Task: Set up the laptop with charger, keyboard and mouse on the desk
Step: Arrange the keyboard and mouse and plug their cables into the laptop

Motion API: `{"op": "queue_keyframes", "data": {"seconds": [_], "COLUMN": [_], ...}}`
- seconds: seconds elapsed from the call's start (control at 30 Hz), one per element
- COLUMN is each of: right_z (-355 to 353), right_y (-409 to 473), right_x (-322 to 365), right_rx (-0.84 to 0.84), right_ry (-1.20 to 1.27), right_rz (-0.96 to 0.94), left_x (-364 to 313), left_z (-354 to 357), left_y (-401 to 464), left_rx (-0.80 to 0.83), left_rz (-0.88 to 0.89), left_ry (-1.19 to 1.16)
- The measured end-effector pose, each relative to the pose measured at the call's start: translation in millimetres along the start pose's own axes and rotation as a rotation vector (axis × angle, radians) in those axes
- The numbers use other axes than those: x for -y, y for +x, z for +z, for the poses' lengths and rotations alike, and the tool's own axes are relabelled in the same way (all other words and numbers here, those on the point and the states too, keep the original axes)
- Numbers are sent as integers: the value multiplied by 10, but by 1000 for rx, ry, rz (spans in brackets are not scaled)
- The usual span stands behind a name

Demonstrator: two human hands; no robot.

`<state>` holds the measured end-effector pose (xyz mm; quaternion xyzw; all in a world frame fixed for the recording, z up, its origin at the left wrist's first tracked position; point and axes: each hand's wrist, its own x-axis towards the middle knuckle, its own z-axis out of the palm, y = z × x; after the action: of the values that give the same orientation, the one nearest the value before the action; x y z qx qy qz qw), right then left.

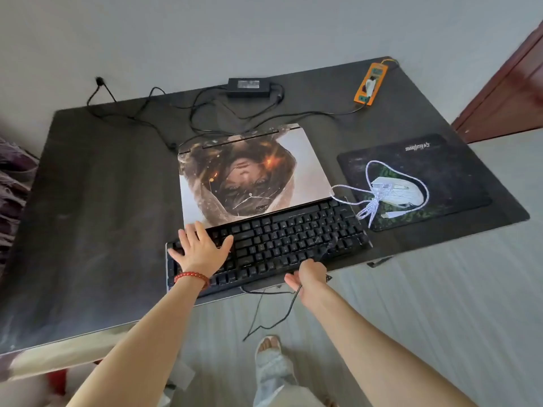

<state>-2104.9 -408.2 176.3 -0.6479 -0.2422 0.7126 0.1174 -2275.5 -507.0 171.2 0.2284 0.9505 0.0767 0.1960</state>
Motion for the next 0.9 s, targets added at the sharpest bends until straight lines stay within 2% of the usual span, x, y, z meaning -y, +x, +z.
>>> {"op": "queue_keyframes", "data": {"seconds": [0.1, 0.27, 0.37, 0.53, 0.7, 0.77, 0.9], "right_z": [90, 190, 177, -32, -417, -605, -992], "right_y": [108, 138, 112, 106, -6, -82, -322], "right_x": [14, -47, -109, -248, -383, -410, -431], "right_rx": [-143, -229, -230, -275, -342, -366, -289], "right_ry": [62, 126, 202, 222, 127, 83, -53], "right_rz": [82, 80, 80, 55, -159, -229, -400], "left_x": [205, 305, 377, 364, 274, 181, -280], "left_z": [12, 38, 48, 236, 337, 371, 317], "left_y": [89, 61, -18, -369, -670, -801, -1126], "left_rx": [-46, -118, -71, 51, 168, 207, 407], "left_rz": [-51, -1, 12, 120, 82, 102, 89], "left_ry": [-31, -47, -42, 108, 38, -83, -613]}}
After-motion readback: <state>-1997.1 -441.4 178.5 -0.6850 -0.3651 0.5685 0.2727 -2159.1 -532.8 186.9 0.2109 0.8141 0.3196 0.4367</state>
